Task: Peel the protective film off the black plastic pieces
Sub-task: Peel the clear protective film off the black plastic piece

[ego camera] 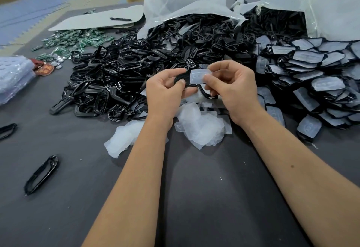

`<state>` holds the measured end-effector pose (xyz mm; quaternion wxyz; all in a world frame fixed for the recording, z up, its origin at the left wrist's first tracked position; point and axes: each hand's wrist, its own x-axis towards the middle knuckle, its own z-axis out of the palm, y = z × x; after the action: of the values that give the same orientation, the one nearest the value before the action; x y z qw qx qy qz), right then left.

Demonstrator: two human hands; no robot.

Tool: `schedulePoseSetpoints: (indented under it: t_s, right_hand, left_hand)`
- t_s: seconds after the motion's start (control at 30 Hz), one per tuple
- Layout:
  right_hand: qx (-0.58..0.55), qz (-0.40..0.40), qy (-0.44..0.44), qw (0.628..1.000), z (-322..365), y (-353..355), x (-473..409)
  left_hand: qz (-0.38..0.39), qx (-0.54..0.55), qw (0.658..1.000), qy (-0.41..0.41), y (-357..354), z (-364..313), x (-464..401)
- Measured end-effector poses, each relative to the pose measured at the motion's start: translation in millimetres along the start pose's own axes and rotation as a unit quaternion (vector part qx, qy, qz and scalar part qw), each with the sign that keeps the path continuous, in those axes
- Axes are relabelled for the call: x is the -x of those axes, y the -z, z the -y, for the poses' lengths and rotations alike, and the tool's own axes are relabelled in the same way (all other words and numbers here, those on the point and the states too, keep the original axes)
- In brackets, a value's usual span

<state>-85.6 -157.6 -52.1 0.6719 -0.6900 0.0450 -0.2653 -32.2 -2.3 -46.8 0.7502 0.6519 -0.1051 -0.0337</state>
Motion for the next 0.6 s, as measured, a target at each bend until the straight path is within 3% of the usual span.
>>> schedulePoseSetpoints:
  t_s: [0.27, 0.6]
  right_hand:
    - [-0.006, -0.014, 0.001, 1.0, 2.3, -2.0, 0.2]
    - [-0.064, 0.03, -0.034, 0.997, 7.6, -0.8, 4.0]
  left_hand:
    - [0.014, 0.006, 1.0, 0.019, -0.9, -1.0, 0.7]
    - [0.025, 0.011, 0.999, 0.024, -0.3, -0.2, -0.2]
